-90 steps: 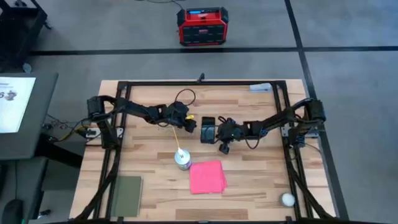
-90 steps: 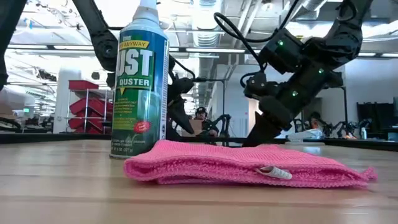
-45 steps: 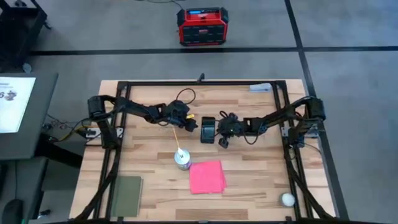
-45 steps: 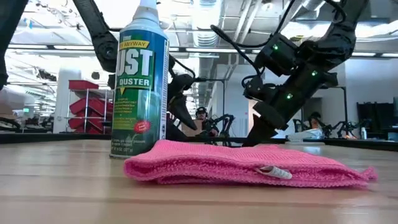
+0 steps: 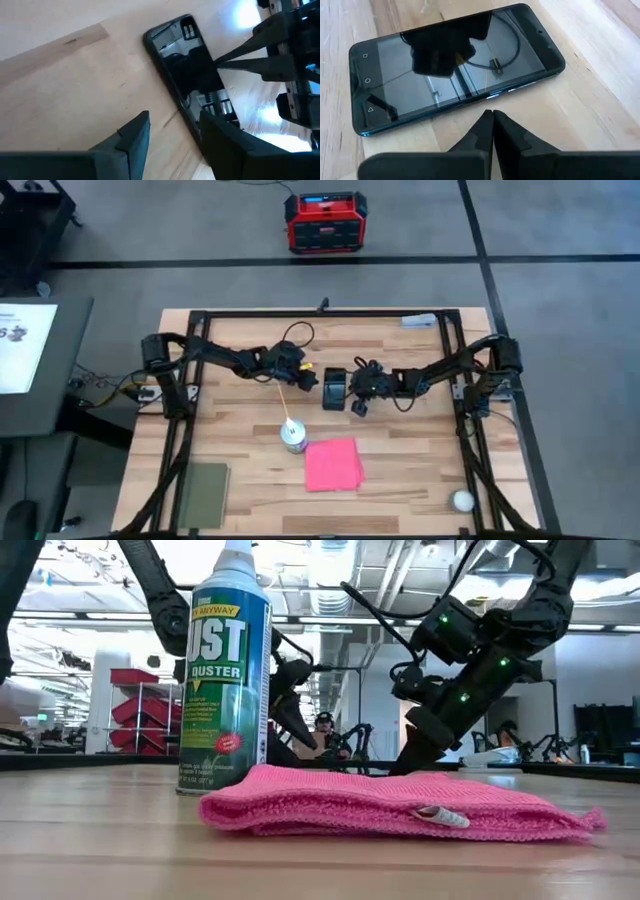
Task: Apply microfiber cloth
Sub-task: Spray the front of the cellphone with the white spray bottle
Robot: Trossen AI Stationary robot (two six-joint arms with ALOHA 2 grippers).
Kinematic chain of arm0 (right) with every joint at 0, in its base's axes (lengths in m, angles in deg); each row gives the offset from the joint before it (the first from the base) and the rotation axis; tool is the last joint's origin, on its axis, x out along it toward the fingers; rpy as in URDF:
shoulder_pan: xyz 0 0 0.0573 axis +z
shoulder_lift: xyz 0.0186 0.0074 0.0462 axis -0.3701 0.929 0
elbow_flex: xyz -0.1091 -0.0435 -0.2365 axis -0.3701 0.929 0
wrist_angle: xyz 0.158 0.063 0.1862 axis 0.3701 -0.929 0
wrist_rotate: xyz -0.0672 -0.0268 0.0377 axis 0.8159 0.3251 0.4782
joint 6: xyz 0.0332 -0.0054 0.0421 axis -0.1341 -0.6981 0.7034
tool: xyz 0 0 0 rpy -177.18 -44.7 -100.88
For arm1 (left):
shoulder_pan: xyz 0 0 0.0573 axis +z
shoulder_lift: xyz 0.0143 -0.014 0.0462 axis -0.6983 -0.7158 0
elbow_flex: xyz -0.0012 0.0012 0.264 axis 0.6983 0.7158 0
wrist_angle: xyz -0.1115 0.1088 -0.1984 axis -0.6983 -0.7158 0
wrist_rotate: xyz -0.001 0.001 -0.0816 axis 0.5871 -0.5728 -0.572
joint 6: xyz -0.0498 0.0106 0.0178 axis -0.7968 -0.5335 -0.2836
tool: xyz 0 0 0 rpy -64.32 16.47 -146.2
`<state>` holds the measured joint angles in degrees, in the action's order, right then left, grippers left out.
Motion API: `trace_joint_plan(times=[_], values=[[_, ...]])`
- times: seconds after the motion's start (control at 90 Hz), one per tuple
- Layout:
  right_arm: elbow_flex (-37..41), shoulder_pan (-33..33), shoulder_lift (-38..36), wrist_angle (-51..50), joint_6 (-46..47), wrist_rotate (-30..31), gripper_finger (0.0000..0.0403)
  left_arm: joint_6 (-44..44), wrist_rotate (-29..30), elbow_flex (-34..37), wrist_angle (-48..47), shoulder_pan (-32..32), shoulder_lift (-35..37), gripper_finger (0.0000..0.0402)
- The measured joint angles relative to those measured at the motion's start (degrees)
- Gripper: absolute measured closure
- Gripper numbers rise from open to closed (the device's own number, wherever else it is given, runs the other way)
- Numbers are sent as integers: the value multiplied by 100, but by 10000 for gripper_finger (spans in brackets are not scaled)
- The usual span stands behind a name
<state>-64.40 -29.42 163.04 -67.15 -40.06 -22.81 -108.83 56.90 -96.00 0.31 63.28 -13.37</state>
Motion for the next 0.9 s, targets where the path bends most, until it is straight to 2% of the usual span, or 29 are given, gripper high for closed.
trace_joint_plan(times=[0.189, 0.311, 0.533, 0.733, 0.9], values=[[0, 2, 0, -4, 4, -39, 403, -237, -379, -47, 1337, -59, -586, 249], [-3, 42, -2, -33, 53, -71, 403, -240, -439, -89, 1473, -59, -659, 249], [-2, 43, -3, -39, 134, -125, 403, -283, -517, -96, 680, -61, -649, 249], [-24, 79, -4, -60, 153, -151, 403, -377, -458, -227, 439, -87, -664, 249], [-210, 134, 2, -280, 149, -166, 403, 15, -361, -823, -837, -149, -689, 249]])
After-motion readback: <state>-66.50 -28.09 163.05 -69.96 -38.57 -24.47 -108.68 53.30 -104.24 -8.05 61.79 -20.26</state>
